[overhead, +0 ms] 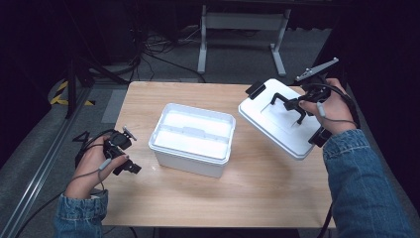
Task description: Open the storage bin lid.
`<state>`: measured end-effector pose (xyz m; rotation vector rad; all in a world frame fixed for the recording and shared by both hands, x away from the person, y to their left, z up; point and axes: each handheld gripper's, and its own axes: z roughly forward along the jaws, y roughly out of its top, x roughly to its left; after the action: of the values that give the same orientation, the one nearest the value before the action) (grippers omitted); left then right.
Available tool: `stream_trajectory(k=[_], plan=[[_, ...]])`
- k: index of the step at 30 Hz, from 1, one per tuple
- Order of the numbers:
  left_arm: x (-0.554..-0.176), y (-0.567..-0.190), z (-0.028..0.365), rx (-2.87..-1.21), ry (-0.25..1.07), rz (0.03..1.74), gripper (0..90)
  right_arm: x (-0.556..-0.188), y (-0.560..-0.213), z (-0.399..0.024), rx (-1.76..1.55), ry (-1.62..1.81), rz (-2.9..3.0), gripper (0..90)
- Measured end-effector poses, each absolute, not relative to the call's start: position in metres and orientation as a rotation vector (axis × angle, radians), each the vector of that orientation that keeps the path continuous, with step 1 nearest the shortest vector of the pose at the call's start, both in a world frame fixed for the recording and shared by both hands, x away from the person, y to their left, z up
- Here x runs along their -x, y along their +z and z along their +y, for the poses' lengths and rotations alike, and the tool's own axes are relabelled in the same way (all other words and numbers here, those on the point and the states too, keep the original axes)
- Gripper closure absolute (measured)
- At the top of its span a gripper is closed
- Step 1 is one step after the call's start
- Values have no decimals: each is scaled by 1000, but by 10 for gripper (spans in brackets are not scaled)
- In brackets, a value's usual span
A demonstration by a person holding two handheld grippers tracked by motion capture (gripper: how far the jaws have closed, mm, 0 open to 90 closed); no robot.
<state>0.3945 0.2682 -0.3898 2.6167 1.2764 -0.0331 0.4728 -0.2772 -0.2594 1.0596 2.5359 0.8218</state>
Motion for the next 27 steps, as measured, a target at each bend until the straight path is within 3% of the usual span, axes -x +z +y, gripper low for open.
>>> stream_trajectory(k=[11, 27], plan=[[-394, -390, 267, -2616, -34, 1281, 184, -486, -302, -302, -1152, 810, 2516, 843], [-395, -392, 266, -2642, -39, 1259, 183, -501, -360, -302, -1237, 794, 2544, 843]])
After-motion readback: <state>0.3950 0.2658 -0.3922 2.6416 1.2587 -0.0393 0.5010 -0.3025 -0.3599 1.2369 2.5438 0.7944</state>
